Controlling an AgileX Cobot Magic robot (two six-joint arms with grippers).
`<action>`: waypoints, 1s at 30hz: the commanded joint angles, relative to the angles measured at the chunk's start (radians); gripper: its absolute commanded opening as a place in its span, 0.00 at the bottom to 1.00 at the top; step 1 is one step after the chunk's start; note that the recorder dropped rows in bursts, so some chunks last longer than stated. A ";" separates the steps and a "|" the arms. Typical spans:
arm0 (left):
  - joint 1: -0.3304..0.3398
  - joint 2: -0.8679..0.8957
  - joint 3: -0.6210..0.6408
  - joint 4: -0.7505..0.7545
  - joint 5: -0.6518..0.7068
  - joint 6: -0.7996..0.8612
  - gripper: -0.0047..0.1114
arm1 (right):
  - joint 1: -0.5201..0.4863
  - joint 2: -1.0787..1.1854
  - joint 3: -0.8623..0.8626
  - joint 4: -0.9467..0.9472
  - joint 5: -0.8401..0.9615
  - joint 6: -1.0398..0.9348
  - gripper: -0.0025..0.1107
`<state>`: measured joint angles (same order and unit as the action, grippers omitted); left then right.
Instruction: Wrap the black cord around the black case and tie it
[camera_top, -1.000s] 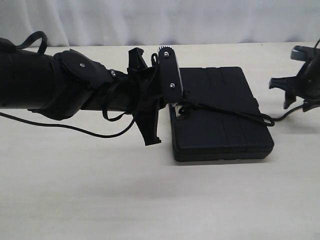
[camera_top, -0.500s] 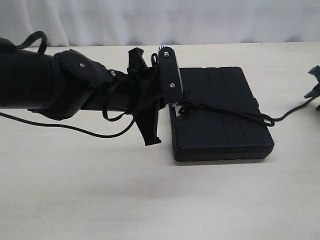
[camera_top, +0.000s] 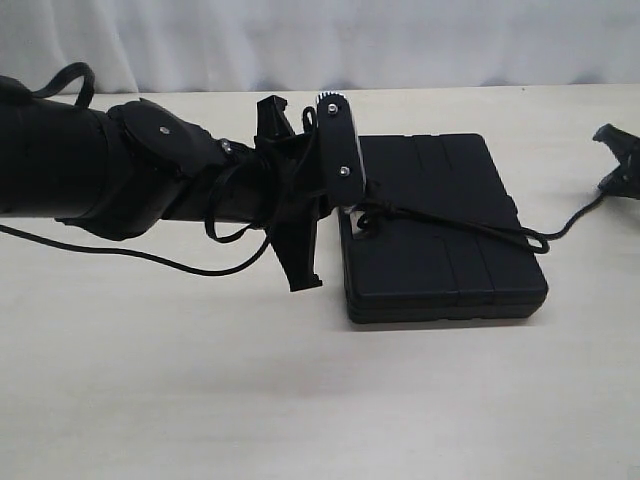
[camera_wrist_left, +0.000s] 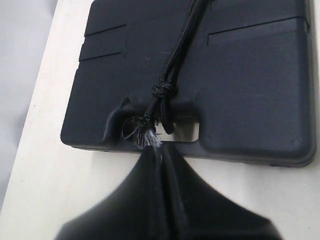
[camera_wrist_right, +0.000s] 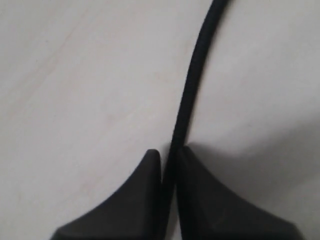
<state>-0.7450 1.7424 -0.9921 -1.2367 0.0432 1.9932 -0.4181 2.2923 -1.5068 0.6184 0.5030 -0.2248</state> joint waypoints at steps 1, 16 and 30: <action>0.001 -0.008 0.002 -0.006 0.008 -0.006 0.04 | 0.073 0.082 -0.016 -0.234 0.138 -0.006 0.06; 0.001 -0.008 0.002 0.022 0.232 0.120 0.04 | 0.262 -0.146 0.323 -0.399 -0.394 0.034 0.06; -0.001 0.159 -0.147 0.017 0.103 0.151 0.34 | 0.350 -0.361 0.626 -0.409 -0.729 -0.100 0.06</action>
<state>-0.7450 1.8509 -1.0976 -1.2055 0.2195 2.1108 -0.0564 1.9613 -0.9131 0.2083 -0.2004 -0.2979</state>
